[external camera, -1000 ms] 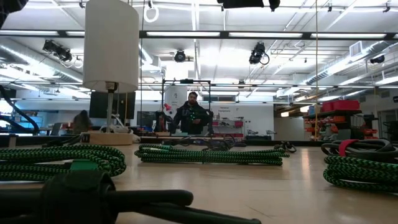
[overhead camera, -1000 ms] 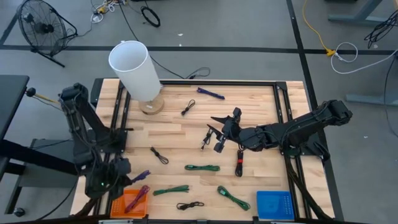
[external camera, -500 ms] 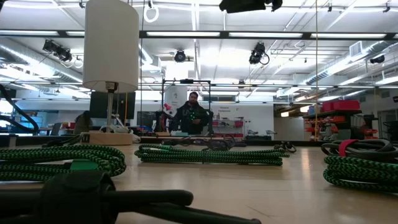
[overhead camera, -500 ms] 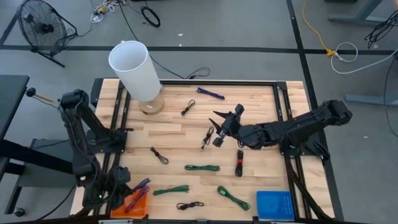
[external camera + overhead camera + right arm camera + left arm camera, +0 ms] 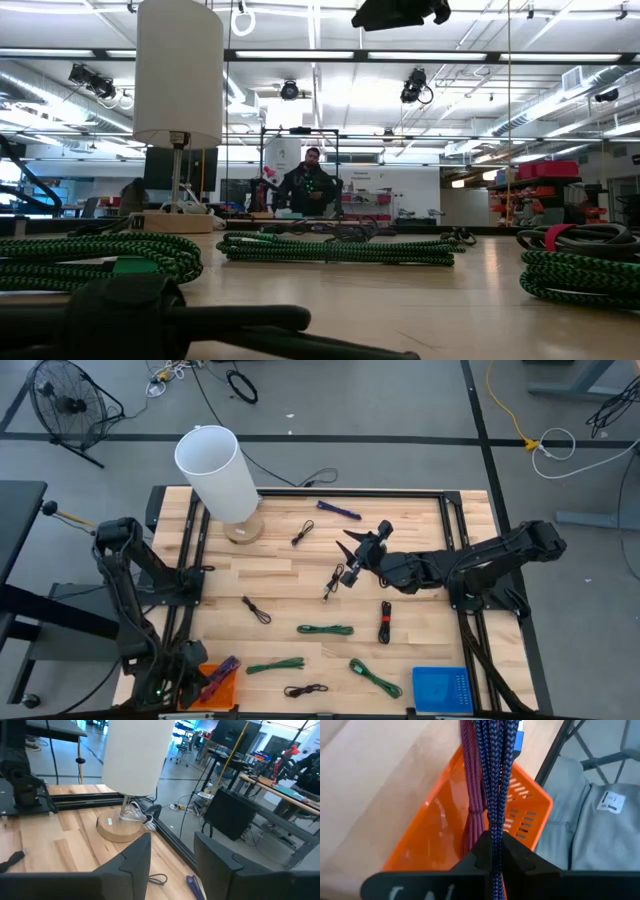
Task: Pick & Place USB Port
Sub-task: Put the bottom blue patterned charger cable into the orange bin
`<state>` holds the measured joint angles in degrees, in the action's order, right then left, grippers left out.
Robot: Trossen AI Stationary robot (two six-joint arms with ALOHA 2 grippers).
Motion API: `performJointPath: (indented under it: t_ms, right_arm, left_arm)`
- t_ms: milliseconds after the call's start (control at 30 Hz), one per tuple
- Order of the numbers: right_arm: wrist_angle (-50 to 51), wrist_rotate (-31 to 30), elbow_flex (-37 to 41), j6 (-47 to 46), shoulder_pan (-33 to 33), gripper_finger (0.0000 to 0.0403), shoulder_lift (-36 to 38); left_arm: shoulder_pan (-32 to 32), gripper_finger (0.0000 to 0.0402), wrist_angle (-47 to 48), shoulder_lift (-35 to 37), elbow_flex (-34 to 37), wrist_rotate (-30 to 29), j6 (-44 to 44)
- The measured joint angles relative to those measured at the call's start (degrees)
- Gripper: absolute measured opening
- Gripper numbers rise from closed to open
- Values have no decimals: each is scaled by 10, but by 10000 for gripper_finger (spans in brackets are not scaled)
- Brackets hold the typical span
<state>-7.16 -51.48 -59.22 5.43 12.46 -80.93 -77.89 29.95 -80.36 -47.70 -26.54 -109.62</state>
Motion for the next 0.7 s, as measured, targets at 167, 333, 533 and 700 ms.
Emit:
performJointPath:
  t_ms: [167, 333, 533, 700]
  right_arm:
    - [0, 1, 0, 0, -14, 150, 0]
    - [5, 1, 0, -4, -20, 150, 0]
    - [8, 1, 0, -4, -19, 150, 0]
    - [8, 1, 0, -4, -19, 150, 0]
  left_arm:
    - [-4, 29, -5, 0, 0, -5, -16]
    - [-3, 37, -8, 0, 0, 24, -23]
    - [-3, 38, -8, 0, 0, 24, -25]
    - [-3, 51, -4, 0, 0, 27, -32]
